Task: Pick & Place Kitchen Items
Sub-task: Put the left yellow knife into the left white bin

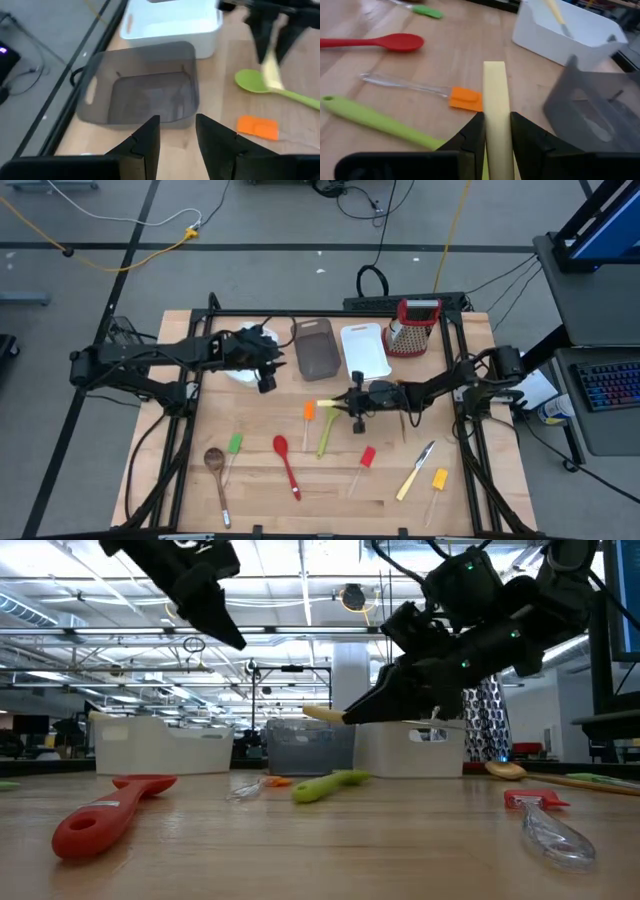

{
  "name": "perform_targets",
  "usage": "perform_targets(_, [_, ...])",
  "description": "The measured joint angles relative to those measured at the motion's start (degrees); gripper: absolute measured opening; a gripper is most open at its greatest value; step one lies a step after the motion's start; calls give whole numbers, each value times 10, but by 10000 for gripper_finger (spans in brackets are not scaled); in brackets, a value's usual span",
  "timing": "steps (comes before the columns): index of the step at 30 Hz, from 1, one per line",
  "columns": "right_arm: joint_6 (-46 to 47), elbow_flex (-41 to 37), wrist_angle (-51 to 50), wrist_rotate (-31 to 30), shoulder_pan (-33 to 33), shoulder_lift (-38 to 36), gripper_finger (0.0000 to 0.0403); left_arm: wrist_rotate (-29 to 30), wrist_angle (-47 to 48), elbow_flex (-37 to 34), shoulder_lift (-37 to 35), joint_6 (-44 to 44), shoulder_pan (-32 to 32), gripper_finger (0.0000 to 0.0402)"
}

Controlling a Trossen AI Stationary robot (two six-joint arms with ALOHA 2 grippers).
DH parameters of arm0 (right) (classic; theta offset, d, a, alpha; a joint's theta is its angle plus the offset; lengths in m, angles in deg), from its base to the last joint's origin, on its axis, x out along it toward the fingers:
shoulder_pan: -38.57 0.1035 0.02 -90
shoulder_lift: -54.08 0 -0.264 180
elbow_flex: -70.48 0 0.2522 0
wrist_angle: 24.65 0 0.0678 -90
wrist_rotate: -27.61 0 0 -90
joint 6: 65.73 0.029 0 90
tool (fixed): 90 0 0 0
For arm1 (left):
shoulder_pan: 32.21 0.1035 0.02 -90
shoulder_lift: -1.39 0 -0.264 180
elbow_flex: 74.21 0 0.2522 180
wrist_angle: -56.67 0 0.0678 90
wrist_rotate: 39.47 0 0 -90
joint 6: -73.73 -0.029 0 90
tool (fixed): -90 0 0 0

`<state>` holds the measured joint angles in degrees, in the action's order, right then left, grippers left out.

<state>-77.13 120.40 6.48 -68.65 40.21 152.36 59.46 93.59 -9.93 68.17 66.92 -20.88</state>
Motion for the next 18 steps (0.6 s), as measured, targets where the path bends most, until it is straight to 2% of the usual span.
perform_targets(5, [5, 0, 7, 23, -29, 0, 72, -67, -55, -33, 0, -11, 0, 129])
perform_targets(9, [50, 1, 10, 45, -51, 2, 70, -121, -120, -52, 16, -24, -7, 129])
perform_targets(15, [52, 13, 19, 46, -65, 3, 71, -128, -190, -52, 68, -51, -20, 131])
perform_targets(18, [41, 28, 16, 46, -65, 3, 72, -133, -221, -52, 99, -72, -23, 148])
